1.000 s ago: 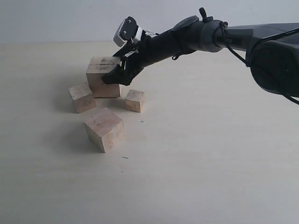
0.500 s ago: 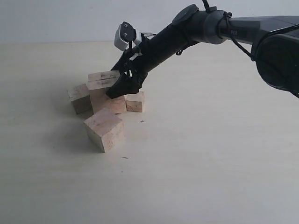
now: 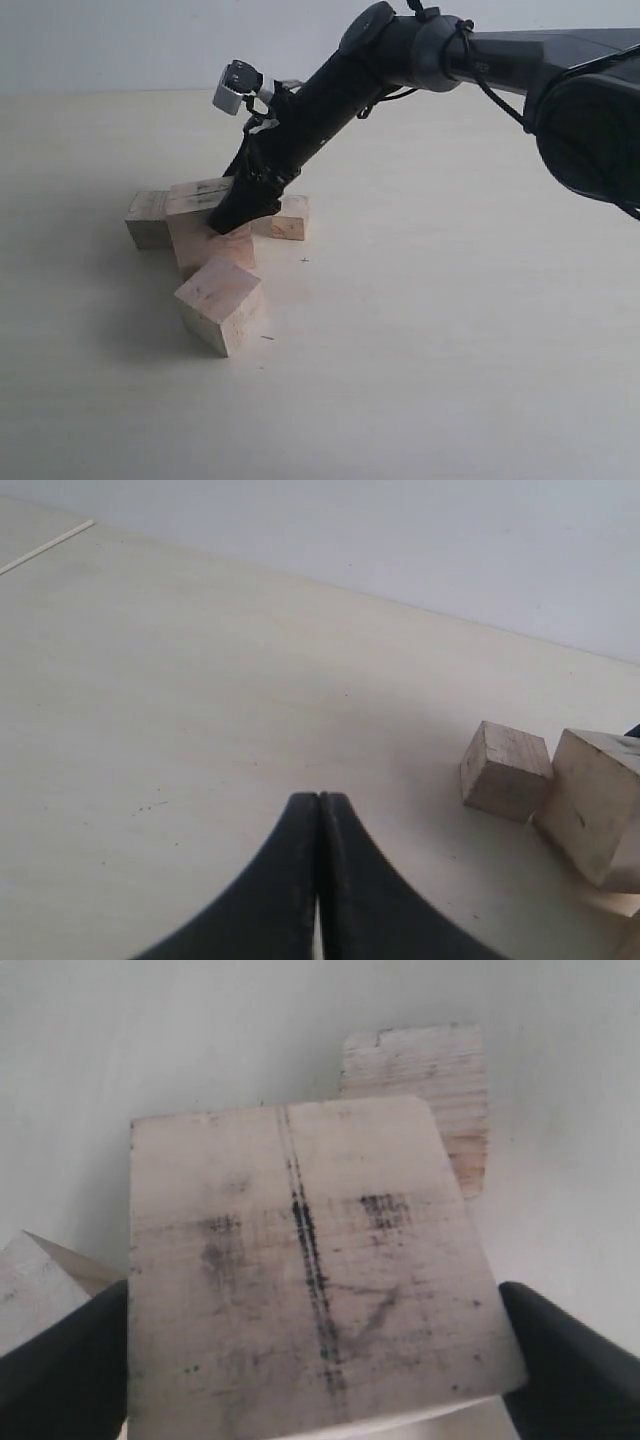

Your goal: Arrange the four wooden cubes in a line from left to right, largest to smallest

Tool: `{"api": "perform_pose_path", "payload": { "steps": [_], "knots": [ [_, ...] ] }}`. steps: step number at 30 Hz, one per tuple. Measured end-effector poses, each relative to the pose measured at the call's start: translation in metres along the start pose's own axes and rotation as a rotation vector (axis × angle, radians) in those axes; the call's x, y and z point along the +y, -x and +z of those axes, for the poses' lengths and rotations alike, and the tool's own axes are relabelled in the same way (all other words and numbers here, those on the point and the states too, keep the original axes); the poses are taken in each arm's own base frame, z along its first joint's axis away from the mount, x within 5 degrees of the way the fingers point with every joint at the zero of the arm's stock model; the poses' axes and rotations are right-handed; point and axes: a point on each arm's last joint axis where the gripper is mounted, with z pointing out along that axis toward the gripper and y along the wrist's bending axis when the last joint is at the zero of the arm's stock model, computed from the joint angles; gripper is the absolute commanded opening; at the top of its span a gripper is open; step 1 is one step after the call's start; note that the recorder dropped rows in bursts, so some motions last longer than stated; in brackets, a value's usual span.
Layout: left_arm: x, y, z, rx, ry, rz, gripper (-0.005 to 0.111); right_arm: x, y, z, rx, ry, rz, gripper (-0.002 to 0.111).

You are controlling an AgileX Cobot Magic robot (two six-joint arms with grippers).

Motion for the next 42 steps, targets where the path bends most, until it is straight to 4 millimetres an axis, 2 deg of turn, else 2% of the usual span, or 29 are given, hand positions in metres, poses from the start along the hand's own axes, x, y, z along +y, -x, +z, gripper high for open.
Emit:
{"api": "perform_pose_path", "payload": {
  "steps": [4,14,23,42],
  "knots": [
    [0.0,0.0,0.0,0.0,0.0,0.0,0.0,0.001,0.003,-0.006,0.046,-0.037,-0.01,0.0],
    [0.0,0.0,0.0,0.0,0.0,0.0,0.0,-0.014,0.005,-0.01,0.043,-0.224,-0.034,0.0],
    [0.0,0.0,0.0,0.0,0.0,0.0,0.0,-0.012,0.002,-0.013,0.103,-0.221,-0.068,0.0],
    [0.0,0.0,0.0,0.0,0.0,0.0,0.0,-0.007,0.0,-0.017,0.137,-0.184,-0.013,0.0]
  ]
}}
